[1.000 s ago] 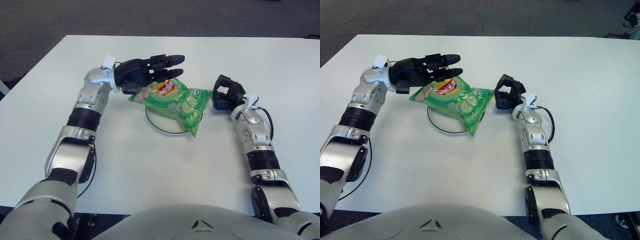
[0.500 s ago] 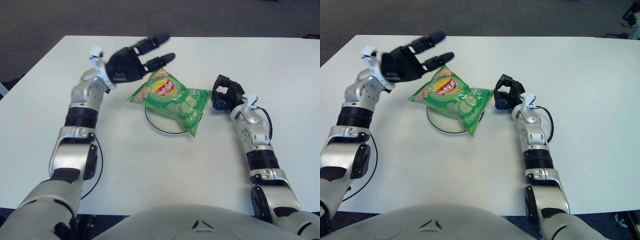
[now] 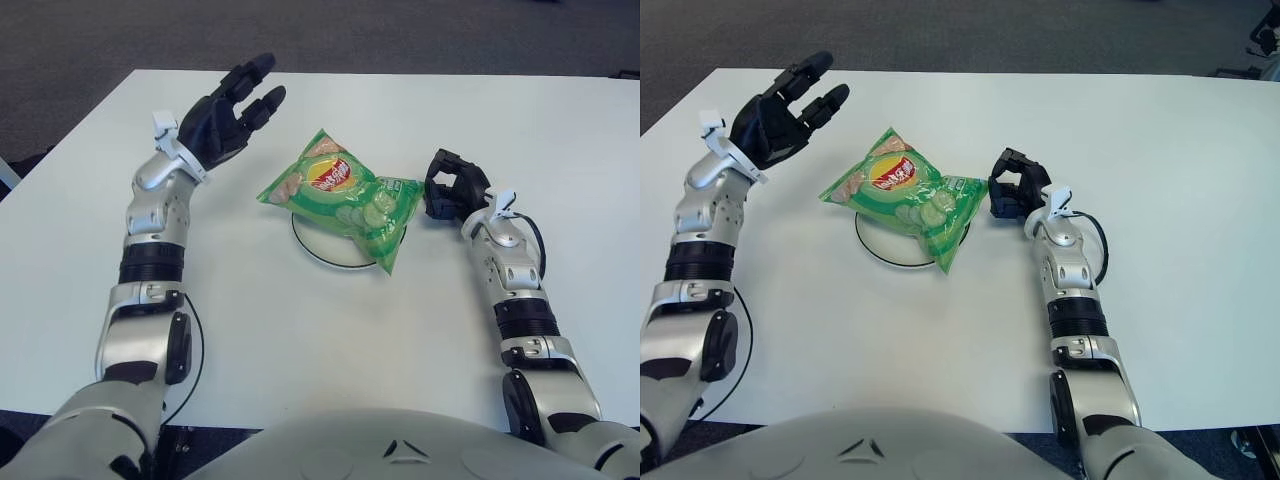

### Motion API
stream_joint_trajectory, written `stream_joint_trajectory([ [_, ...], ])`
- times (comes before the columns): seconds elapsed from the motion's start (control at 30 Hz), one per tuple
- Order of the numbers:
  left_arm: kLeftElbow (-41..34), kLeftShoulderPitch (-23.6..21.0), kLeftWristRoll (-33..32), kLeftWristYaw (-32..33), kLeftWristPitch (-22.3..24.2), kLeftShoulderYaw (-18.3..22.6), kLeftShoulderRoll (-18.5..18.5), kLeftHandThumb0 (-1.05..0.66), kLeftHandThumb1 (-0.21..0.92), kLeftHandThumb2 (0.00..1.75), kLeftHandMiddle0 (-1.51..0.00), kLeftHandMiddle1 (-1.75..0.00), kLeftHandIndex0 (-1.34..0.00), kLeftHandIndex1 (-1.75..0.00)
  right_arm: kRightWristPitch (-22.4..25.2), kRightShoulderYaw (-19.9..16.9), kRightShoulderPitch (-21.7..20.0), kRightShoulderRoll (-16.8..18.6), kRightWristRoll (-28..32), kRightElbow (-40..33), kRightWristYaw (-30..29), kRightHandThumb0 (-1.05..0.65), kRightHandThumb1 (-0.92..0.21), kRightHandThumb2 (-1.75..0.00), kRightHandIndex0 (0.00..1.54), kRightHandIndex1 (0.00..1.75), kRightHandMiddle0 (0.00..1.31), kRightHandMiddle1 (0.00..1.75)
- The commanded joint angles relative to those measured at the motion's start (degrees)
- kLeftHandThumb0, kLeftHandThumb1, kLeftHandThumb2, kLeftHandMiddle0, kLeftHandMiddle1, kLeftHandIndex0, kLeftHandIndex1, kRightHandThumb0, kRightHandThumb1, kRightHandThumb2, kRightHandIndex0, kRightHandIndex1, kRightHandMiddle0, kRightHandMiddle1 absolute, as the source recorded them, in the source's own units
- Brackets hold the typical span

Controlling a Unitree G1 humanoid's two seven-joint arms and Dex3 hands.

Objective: Put the snack into the plate.

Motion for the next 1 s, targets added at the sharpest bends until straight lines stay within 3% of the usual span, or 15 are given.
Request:
stream_joint_trajectory([
  [0.0,0.33,0.76,1.14,2.11,-2.55,1.25,-0.16,-1.05,0.92,0.95,-0.33,-0.2,0.0,-0.62,4.12,1.15,4.22,0.24,-1.63,5.22,0.33,-0.49,-0.31,-1.33,1.3,1.75,0.62,1.75],
  [0.37,3.45,3.9,1.52,4.84,-6.02,3.52,-0.41,-1.05,0.92,0.92,-0.23,-0.51,0.0,-0.67,3.84,0.86,3.38,0.22,-1.46,6.73,0.56,-0.49,-0.31,-1.33,1.3,1.75,0.62,1.75],
  [0.63,4.02,7.07,0.12,8.17,-8.25,6.03,-3.04,-1.03,0.92,0.88,-0.24,-0.62,0.0,-0.68,3.21,0.83,3.08,0.15,-1.69,7.63,0.75,-0.49,-0.31,-1.33,1.29,1.75,0.62,1.75],
  [0.8,8.11,8.18,-0.18,9.13,-11.01,8.2,-4.07,-0.99,0.92,0.89,-0.29,-0.77,0.0,-0.82,3.15,0.85,3.04,0.27,-1.85,7.73,0.34,-0.49,-0.31,-1.33,1.29,1.75,0.62,1.75],
  [0.97,7.92,9.26,0.41,13.32,-10.05,9.23,-5.47,-0.96,0.92,0.91,-0.37,-0.96,-0.01,-1.1,3.24,0.91,3.17,0.43,-1.9,7.61,0.04,-0.49,-0.31,-1.33,1.29,1.75,0.62,1.75],
])
